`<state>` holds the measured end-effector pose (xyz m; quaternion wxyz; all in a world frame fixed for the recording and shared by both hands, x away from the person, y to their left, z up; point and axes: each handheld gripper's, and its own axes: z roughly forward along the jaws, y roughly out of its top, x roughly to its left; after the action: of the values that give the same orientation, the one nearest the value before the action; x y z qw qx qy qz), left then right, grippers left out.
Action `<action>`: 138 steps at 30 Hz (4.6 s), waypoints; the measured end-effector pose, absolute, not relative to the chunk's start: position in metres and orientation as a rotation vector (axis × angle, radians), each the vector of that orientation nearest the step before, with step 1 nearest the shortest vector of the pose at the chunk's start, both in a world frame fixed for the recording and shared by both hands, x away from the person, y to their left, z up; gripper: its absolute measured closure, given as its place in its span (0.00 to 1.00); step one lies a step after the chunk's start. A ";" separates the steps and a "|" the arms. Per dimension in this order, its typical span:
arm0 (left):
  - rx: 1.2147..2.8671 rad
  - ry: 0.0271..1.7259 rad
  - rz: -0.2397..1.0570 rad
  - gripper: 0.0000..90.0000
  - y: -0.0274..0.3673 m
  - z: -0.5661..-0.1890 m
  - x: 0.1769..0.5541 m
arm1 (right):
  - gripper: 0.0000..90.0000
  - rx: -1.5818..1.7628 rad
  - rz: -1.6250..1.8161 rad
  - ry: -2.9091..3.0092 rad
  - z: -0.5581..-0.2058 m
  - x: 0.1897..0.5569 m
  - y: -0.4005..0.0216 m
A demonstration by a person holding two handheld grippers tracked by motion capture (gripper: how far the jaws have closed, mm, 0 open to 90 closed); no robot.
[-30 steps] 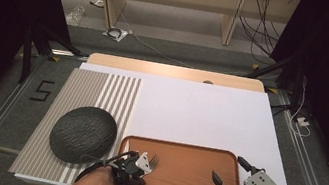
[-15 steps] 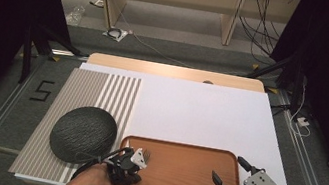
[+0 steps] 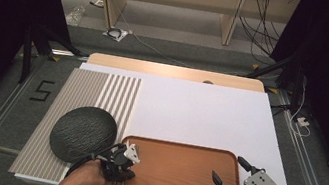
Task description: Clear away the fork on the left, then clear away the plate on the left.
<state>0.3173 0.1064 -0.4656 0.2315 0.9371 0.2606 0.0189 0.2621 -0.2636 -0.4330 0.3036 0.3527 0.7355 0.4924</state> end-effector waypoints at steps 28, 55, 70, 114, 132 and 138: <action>2.315 0.785 0.131 0.32 0.127 -0.424 0.320 | 0.14 0.936 1.300 1.951 -0.432 0.261 -0.264; 2.079 0.993 0.322 0.23 0.185 -0.405 0.325 | 0.14 0.941 1.297 1.952 -0.432 0.261 -0.265; 1.906 1.166 0.361 0.23 0.217 -0.414 0.324 | 0.14 0.942 1.308 1.939 -0.433 0.261 -0.265; 1.601 1.510 0.419 0.22 0.275 -0.440 0.304 | 0.14 0.941 1.313 1.940 -0.432 0.260 -0.264; 1.513 1.680 0.443 0.22 0.295 -0.450 0.291 | 0.14 0.935 1.308 1.947 -0.432 0.260 -0.263; 1.423 1.749 0.376 0.21 0.303 -0.455 0.287 | 0.14 0.936 1.310 1.946 -0.432 0.260 -0.263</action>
<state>0.2871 0.3033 -0.4549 0.4151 0.5664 0.6960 0.1496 0.2599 -0.2634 -0.4319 0.3032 0.3530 0.7343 0.4942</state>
